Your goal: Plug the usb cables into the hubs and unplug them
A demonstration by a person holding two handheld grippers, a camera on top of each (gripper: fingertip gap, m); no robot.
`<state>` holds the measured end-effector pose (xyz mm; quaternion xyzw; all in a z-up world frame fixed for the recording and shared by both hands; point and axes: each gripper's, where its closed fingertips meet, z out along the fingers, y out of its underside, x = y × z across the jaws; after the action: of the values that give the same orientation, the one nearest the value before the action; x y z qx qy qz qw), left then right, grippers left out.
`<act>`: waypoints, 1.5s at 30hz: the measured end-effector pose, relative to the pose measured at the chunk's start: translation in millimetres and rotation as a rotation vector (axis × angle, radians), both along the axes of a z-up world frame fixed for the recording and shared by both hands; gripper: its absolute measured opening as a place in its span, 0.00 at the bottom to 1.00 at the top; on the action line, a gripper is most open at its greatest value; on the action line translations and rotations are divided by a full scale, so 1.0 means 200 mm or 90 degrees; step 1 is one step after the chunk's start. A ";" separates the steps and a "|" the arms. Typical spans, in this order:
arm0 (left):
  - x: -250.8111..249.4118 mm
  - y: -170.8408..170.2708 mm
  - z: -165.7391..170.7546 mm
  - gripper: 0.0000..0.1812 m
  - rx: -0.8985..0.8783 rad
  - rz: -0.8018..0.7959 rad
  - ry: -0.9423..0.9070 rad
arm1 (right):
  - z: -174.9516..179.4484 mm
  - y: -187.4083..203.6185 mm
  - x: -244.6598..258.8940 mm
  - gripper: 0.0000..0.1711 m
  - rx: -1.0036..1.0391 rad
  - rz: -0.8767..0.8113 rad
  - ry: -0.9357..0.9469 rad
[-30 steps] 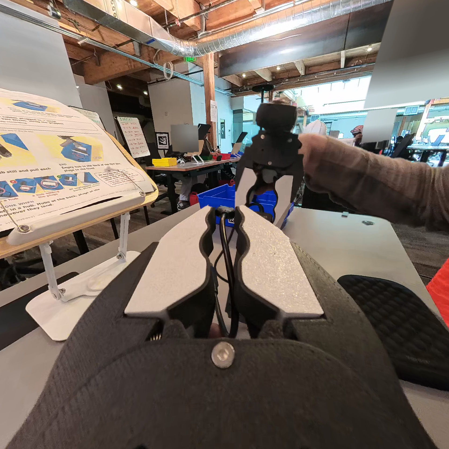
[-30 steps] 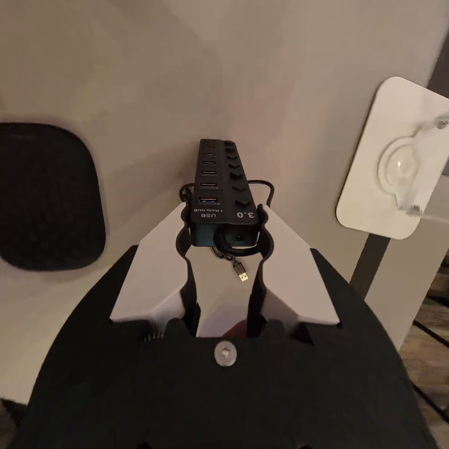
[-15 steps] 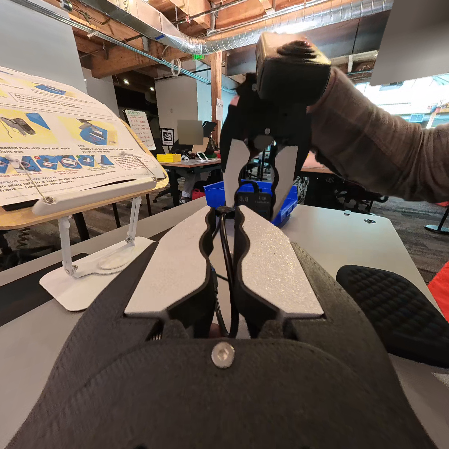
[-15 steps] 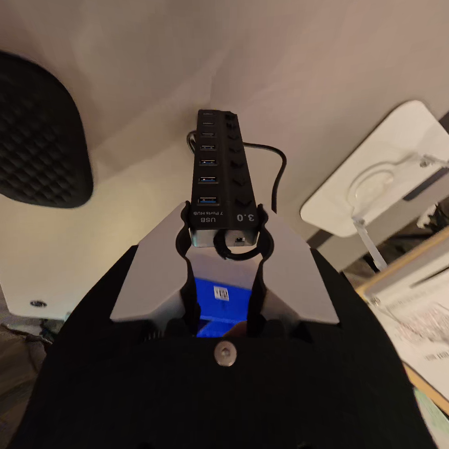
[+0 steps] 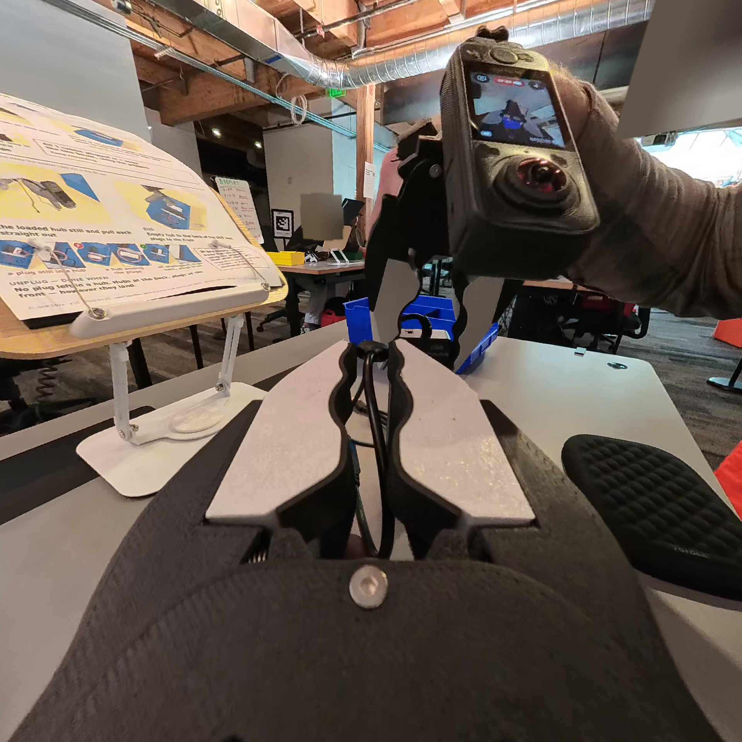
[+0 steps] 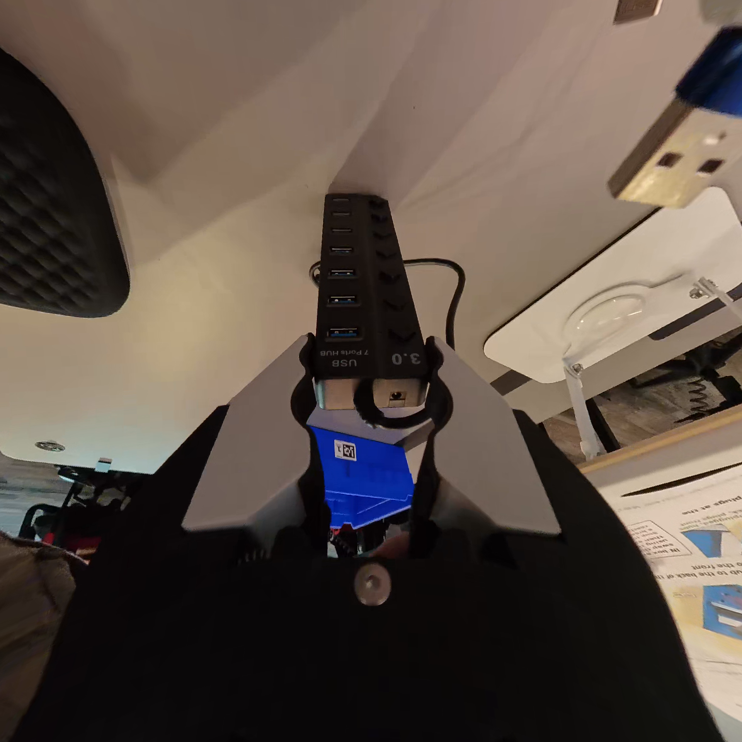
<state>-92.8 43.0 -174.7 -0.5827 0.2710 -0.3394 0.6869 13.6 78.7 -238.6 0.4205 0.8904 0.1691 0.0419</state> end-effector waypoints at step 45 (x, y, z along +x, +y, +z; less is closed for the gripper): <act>0.00 0.00 0.01 0.08 0.001 -0.009 -0.014 | -0.12 0.07 -0.10 0.50 -0.110 -0.113 0.336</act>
<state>-93.2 43.7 -173.1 -0.5761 0.2679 -0.3507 0.6880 -6.4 92.4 -263.0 0.5209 0.8414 -0.0274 -0.1411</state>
